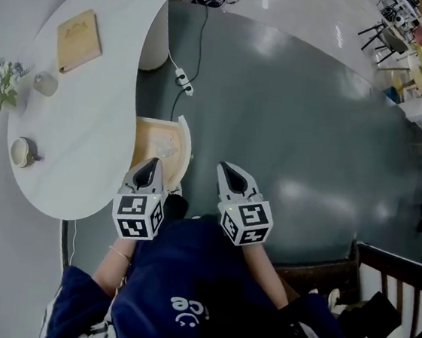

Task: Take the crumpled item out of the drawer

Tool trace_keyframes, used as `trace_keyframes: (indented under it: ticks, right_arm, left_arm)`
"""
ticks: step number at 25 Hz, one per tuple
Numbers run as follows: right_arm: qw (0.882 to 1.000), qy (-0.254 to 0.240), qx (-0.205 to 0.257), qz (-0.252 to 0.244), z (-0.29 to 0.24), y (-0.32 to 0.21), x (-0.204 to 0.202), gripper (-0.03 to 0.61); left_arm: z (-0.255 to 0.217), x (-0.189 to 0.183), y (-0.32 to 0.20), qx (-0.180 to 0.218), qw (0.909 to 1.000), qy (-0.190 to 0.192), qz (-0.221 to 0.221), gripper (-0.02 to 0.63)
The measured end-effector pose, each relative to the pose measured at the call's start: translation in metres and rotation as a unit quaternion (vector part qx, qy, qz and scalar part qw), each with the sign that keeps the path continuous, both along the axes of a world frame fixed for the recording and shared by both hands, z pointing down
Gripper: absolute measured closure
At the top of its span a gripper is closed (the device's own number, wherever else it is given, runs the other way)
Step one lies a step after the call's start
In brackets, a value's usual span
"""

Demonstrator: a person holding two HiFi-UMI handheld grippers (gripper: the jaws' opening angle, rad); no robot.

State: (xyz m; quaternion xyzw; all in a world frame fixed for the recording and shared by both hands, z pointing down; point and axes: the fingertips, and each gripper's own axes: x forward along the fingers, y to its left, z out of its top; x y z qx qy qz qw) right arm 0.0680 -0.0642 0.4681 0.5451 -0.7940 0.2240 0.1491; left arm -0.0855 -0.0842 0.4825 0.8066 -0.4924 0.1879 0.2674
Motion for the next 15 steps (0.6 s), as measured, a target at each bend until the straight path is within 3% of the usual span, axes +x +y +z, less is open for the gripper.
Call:
trace_keyframes:
  ticks: [5, 8, 15]
  right_arm:
    - [1.000, 0.015, 0.002, 0.010, 0.006, -0.020, -0.011, 0.571]
    - [1.000, 0.018, -0.001, 0.002, 0.007, -0.025, -0.018, 0.571]
    - [1.000, 0.015, 0.000, -0.009, 0.006, -0.044, -0.020, 0.571]
  left_arm:
    - [-0.004, -0.007, -0.025, 0.020, 0.9997, 0.000, 0.016, 0.607]
    - [0.000, -0.007, -0.034, 0.008, 0.9996, -0.001, 0.026, 0.607]
    - [0.013, -0.011, -0.044, -0.017, 0.9998, 0.005, -0.002, 0.607]
